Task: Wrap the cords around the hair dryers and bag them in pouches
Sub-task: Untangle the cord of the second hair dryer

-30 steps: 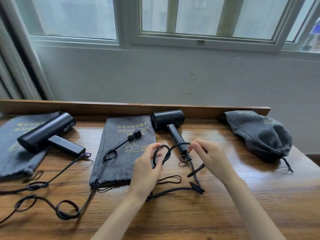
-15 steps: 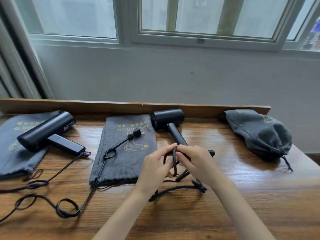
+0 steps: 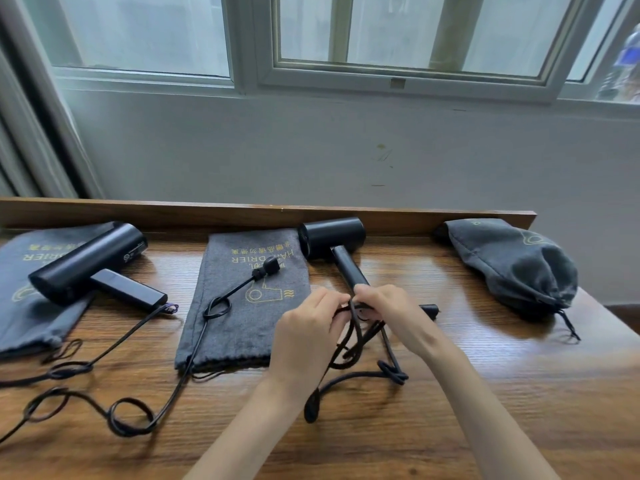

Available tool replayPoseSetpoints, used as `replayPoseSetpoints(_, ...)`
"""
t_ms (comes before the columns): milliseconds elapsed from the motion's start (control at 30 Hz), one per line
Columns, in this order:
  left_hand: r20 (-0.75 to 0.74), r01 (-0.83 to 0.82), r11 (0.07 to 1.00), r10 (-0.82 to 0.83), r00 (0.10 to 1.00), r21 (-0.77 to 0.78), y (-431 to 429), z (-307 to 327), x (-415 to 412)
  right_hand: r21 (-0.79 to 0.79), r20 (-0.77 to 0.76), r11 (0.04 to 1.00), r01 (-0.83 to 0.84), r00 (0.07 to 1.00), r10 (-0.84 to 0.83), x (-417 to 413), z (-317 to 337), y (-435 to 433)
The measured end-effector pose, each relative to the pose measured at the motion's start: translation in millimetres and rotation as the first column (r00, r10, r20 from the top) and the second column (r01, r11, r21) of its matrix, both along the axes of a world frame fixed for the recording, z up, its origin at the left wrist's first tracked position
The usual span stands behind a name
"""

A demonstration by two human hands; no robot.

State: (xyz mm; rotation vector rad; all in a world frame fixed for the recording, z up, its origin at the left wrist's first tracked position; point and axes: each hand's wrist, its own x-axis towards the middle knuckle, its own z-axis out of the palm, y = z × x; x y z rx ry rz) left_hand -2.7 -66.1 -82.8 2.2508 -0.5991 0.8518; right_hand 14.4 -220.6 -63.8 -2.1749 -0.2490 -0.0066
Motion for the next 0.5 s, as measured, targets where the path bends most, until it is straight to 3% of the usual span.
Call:
replayPoseSetpoints(133,-0.1,0.065,0.978,-0.086,0.991,-0.198,2.2,7.4,0.1,-0.004,0.091,0.992,-0.126,0.988,0.126,-6.2,12.2,3.1)
replayPoseSetpoints(300,-0.146,0.032,0.882,-0.114,0.983,-0.471,21.8,13.6,-0.1,0.031,0.056,0.999,-0.029,0.998,0.027,-2.6,15.8,-10.8)
replayPoseSetpoints(367,-0.211,-0.045,0.765,-0.121,0.97,-0.642,26.6,14.3,0.0,0.075,0.065,0.997,0.023,0.997,-0.028,2.1,10.9,-12.6)
replayPoseSetpoints(433,-0.309,-0.158,0.574,-0.176,0.935,-0.804,28.2,13.5,2.3,0.13,0.033,0.989,0.076,0.996,-0.081,5.7,6.3,-12.8)
replayPoseSetpoints(500,-0.383,-0.238,0.488,-0.221,0.897,-0.84,30.4,7.3,6.1,0.131,-0.013,0.986,0.099,0.995,-0.098,5.5,3.8,-10.0)
